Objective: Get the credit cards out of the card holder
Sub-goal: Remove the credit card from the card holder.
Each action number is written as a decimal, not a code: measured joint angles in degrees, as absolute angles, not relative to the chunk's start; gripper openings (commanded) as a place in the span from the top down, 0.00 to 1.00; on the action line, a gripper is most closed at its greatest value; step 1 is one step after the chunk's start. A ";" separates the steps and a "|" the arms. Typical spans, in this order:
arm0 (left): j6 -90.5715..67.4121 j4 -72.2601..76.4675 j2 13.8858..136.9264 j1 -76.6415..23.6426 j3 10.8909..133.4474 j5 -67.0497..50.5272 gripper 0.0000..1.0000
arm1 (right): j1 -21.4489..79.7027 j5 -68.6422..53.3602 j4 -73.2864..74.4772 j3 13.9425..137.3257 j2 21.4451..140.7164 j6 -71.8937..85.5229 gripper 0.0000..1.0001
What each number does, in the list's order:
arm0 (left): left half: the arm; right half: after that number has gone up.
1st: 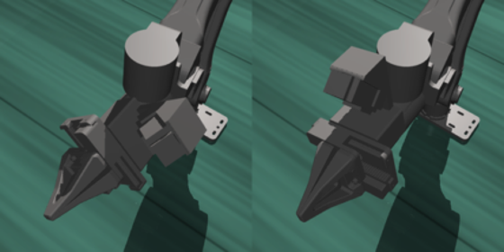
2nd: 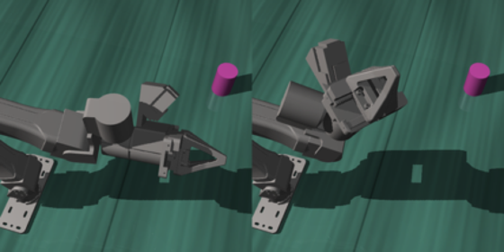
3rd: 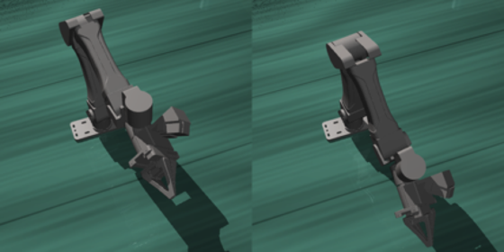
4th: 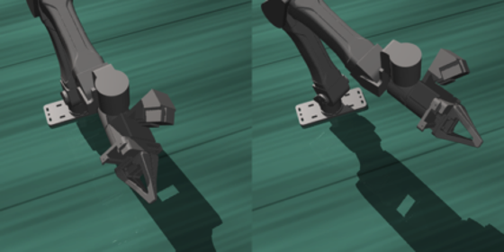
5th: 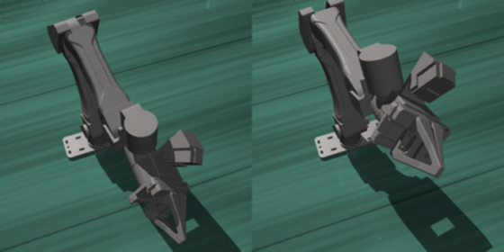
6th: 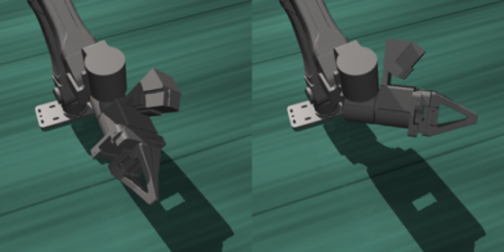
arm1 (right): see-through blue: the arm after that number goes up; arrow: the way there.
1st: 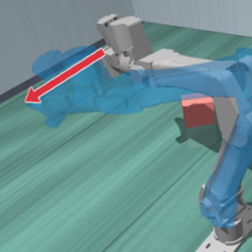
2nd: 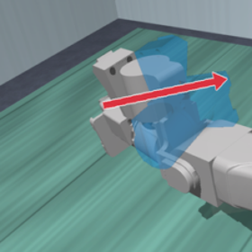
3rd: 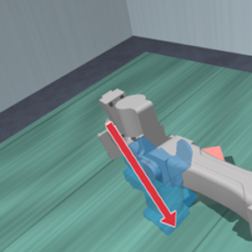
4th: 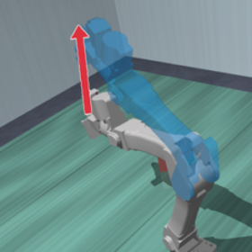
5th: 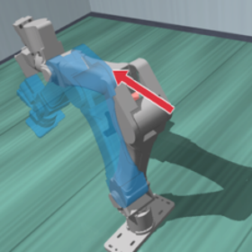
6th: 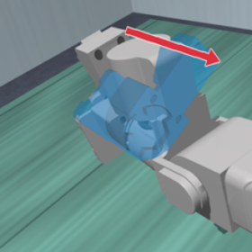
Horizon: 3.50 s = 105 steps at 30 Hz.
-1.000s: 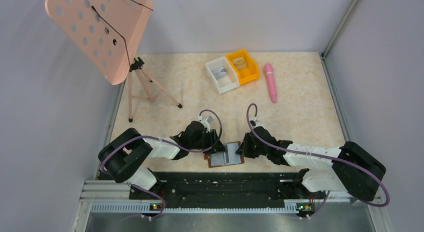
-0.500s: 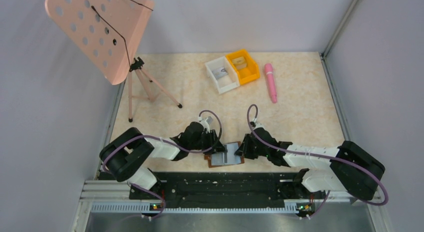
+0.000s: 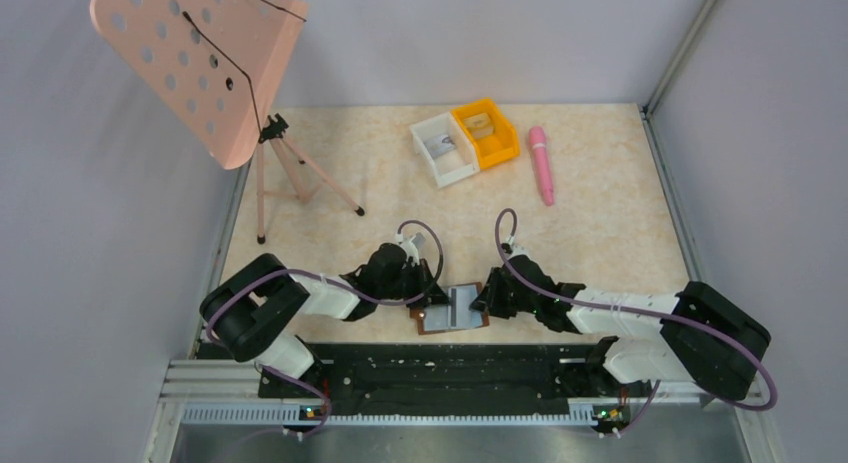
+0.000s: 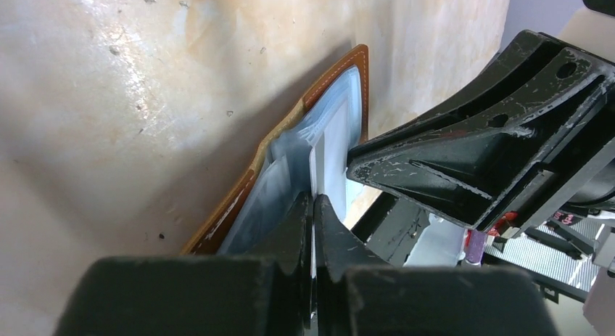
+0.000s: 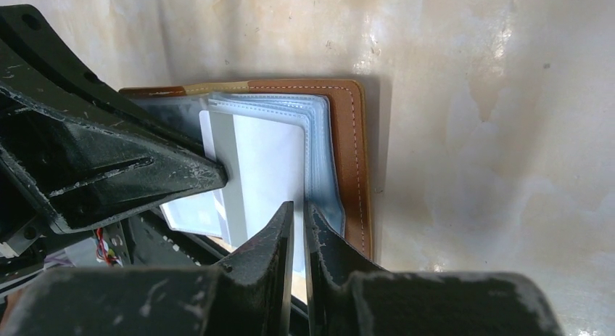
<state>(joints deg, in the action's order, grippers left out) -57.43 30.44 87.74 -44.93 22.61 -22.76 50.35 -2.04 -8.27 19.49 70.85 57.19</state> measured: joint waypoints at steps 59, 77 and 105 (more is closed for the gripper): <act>-54.85 22.79 85.23 -43.59 24.34 -28.51 0.74 | 47.44 -6.83 -14.26 18.17 73.17 55.46 0.88; -53.87 21.71 83.33 -42.54 23.94 -29.15 1.00 | 46.00 -7.20 -15.35 16.49 71.46 56.45 0.88; -51.99 19.90 83.02 -40.36 23.79 -32.42 1.00 | 45.56 -7.09 -14.24 16.16 70.02 55.55 0.88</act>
<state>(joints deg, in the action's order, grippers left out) -51.99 19.90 83.02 -40.36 23.79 -32.42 45.56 -7.09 -14.24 16.16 70.02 55.55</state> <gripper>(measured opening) 0.011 0.121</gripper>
